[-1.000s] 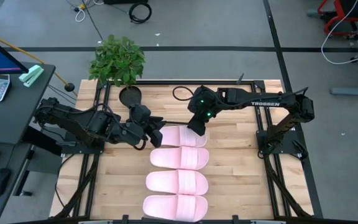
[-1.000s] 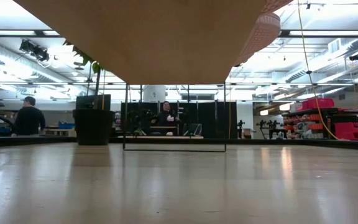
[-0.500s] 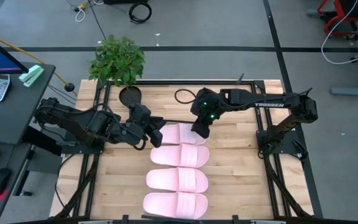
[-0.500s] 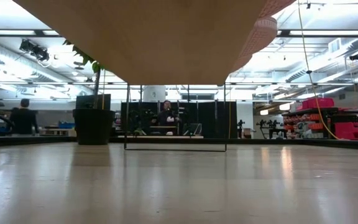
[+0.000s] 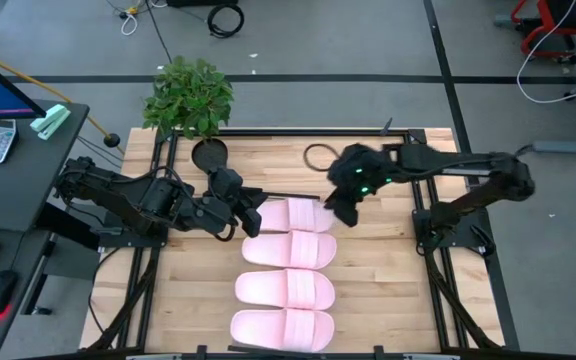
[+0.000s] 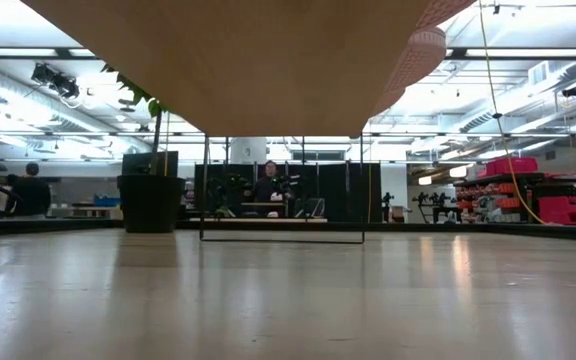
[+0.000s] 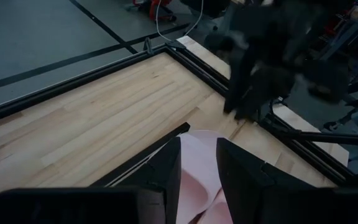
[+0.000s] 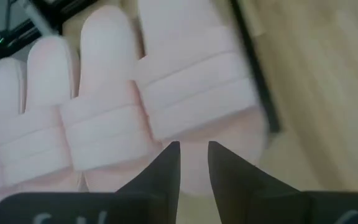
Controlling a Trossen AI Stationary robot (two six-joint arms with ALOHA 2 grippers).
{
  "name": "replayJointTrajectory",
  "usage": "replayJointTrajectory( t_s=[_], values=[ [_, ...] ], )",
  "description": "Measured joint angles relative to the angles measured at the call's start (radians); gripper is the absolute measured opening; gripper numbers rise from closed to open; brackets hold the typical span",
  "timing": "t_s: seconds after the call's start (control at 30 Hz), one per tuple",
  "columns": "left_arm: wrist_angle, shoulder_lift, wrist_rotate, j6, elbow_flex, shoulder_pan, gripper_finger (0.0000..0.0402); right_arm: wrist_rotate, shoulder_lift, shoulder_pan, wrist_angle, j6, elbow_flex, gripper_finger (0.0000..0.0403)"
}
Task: Pick and place slides into the shelf
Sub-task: Return to Home Position
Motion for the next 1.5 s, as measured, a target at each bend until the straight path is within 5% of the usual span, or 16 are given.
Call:
replayJointTrajectory(
  t_s=[0.37,0.7,0.97,1.13,1.27,1.5],
  values=[
    [0.032,0.009,0.033,0.089,0.000,0.000,0.0101,0.151,-0.270,0.040,-0.030,0.121,-0.093,0.0090],
    [0.157,0.056,0.202,0.310,0.000,0.047,0.0058,0.155,-0.414,0.267,0.021,0.176,-0.213,0.0087],
    [0.272,0.068,0.223,0.568,0.000,0.072,0.0013,0.328,-0.505,0.396,-0.007,0.228,-0.279,0.0067],
    [0.435,0.068,0.409,0.707,0.000,0.084,0.0009,0.376,-0.553,0.435,-0.007,0.228,-0.304,0.0012],
    [0.429,0.070,0.612,0.674,0.000,0.119,0.0011,0.386,-0.577,0.438,-0.052,0.234,-0.308,0.0013],
    [0.269,0.078,0.663,0.602,0.000,0.146,0.0010,0.391,-0.605,0.436,-0.090,0.219,-0.308,0.0006]
  ],
)
